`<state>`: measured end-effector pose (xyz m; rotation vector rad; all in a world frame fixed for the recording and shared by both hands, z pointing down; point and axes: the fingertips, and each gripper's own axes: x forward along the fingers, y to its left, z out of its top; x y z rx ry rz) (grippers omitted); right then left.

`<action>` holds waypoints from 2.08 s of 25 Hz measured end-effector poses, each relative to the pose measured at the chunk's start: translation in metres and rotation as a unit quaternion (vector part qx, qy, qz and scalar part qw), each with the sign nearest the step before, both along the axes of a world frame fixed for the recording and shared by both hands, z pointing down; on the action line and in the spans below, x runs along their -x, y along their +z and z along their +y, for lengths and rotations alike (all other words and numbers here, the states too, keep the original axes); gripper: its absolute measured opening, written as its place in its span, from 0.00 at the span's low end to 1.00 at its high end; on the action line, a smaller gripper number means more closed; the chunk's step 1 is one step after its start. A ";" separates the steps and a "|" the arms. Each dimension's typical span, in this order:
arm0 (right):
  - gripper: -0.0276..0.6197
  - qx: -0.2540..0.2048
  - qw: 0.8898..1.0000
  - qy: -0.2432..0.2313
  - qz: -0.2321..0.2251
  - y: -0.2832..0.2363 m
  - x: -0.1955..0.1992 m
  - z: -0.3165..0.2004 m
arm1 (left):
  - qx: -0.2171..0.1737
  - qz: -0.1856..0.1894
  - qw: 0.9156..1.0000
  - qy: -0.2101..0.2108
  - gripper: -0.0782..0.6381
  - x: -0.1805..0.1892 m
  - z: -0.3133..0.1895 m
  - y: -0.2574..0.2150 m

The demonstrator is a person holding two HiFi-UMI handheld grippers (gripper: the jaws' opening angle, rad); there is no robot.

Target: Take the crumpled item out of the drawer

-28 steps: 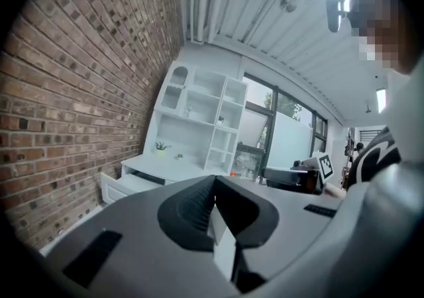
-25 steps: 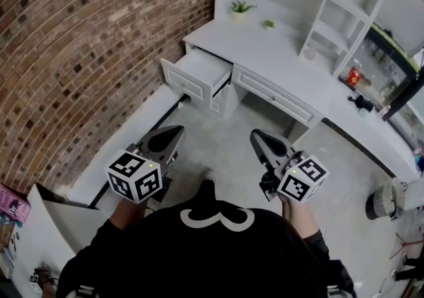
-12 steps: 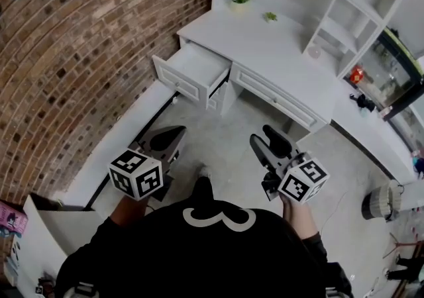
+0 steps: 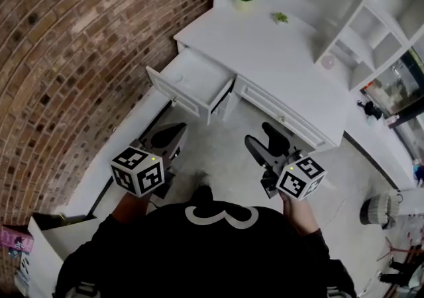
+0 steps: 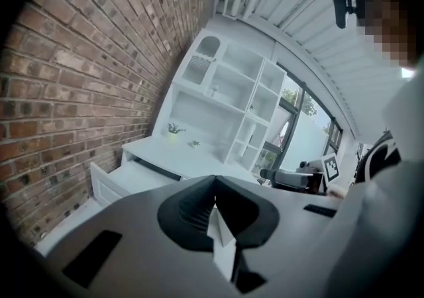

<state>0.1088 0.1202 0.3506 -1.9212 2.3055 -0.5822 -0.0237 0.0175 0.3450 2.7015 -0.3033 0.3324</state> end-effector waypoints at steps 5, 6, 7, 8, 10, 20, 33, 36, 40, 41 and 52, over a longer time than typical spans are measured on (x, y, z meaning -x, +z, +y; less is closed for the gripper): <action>0.48 0.037 0.999 -0.020 0.000 0.023 -0.020 -0.059 | 0.023 -0.010 1.000 -0.005 0.11 -0.027 -0.051 0.021; 0.48 0.042 0.999 -0.025 0.001 0.027 -0.023 -0.069 | 0.028 -0.012 1.000 -0.008 0.11 -0.030 -0.060 0.025; 0.48 0.046 0.999 -0.029 0.003 0.029 -0.025 -0.078 | 0.032 -0.012 0.999 -0.010 0.11 -0.033 -0.069 0.028; 0.48 0.050 0.998 -0.033 0.005 0.032 -0.027 -0.088 | 0.035 -0.011 0.999 -0.012 0.11 -0.036 -0.078 0.030; 0.48 0.056 0.998 -0.040 0.010 0.036 -0.031 -0.104 | 0.039 -0.006 0.999 -0.016 0.11 -0.040 -0.093 0.032; 0.48 0.073 0.995 -0.072 0.015 0.060 -0.039 -0.150 | 0.029 -0.023 0.998 -0.044 0.11 -0.039 -0.135 0.043; 0.47 0.128 0.977 -0.163 0.043 0.116 -0.036 -0.229 | 0.052 -0.047 0.991 -0.116 0.11 -0.026 -0.178 0.072; 0.47 0.145 0.971 -0.183 0.050 0.136 -0.038 -0.255 | 0.060 -0.053 0.988 -0.132 0.11 -0.029 -0.192 0.077; 0.46 0.174 0.961 -0.210 0.049 0.166 -0.039 -0.292 | 0.070 -0.055 0.984 -0.154 0.11 -0.034 -0.218 0.081; 0.46 0.183 0.957 -0.218 0.050 0.173 -0.037 -0.300 | 0.072 -0.056 0.983 -0.160 0.11 -0.035 -0.225 0.082; 0.45 0.262 0.914 -0.293 0.096 0.255 -0.025 -0.384 | 0.091 -0.063 0.963 -0.245 0.11 -0.018 -0.291 0.094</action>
